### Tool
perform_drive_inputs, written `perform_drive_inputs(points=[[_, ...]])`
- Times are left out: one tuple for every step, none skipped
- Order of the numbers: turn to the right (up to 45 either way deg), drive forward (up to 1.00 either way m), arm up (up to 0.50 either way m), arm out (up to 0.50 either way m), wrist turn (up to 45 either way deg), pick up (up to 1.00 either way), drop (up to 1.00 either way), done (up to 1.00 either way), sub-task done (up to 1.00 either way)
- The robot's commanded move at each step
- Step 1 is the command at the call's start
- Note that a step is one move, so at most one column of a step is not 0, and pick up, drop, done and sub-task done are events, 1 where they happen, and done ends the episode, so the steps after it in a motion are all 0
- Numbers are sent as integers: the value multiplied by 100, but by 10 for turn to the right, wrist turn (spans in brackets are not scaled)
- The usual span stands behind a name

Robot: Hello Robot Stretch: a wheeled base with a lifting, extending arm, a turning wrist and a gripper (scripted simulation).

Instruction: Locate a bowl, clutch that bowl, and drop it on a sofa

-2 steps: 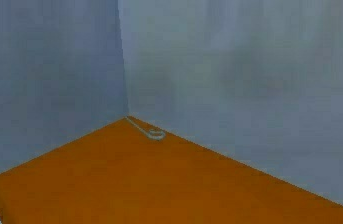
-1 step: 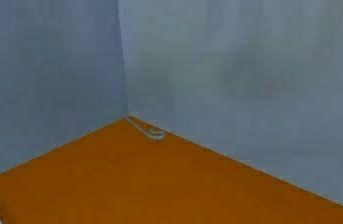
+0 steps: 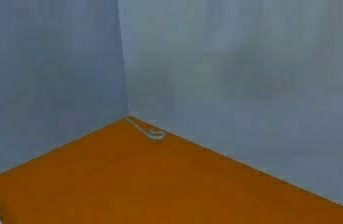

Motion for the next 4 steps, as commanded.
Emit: perform_drive_inputs(points=[[0, 0, -24, 0, 0, 0, 0, 0, 0], [0, 0, 0, 0, 0, 100, 0, 0, 0], [0, 0, 10, 0, 0, 0, 0, 0, 0], [0, 0, 14, 0, 0, 0, 0, 0, 0]])
